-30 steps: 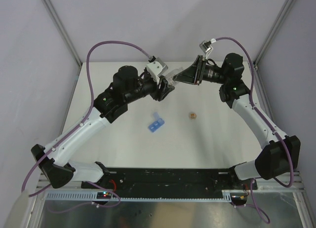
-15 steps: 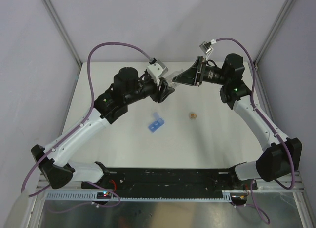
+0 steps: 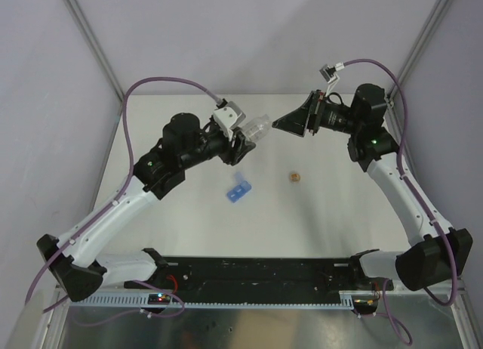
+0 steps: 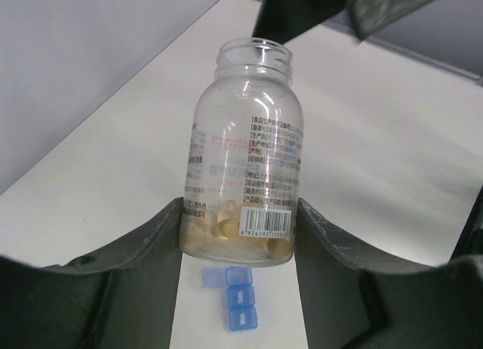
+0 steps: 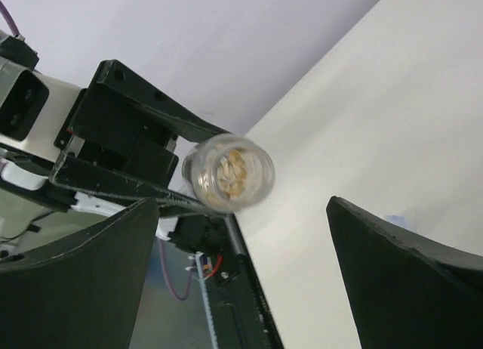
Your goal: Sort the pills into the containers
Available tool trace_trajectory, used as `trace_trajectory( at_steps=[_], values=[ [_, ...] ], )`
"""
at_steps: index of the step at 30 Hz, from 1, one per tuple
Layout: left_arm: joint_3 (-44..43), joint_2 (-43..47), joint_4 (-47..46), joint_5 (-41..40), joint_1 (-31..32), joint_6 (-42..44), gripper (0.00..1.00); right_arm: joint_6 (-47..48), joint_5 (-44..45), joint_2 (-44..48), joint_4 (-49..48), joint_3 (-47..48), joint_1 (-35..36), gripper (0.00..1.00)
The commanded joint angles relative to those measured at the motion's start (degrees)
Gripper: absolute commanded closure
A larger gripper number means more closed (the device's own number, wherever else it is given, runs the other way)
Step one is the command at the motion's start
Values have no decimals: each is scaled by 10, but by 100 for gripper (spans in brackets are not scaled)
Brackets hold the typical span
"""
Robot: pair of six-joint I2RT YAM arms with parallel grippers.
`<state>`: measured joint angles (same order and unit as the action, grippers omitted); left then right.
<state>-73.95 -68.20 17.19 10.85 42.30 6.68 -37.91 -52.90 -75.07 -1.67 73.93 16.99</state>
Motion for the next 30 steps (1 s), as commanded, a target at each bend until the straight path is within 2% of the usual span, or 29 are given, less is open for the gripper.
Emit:
trace_trajectory(
  at_steps=[1, 9, 16, 21, 30],
  values=[
    [27, 45, -9, 7, -27, 24, 100, 95, 39, 40, 53, 5, -9, 1],
    [103, 115, 14, 33, -77, 39, 100, 264, 110, 54, 151, 0, 0, 0],
    [161, 167, 14, 37, -87, 47, 100, 408, 202, 42, 160, -49, 50, 0],
    [197, 196, 15, 31, -96, 50, 100, 431, 233, 13, 137, -73, 67, 1],
    [196, 221, 57, 44, -113, 38, 100, 480, 196, -82, 126, -73, 87, 1]
  ],
)
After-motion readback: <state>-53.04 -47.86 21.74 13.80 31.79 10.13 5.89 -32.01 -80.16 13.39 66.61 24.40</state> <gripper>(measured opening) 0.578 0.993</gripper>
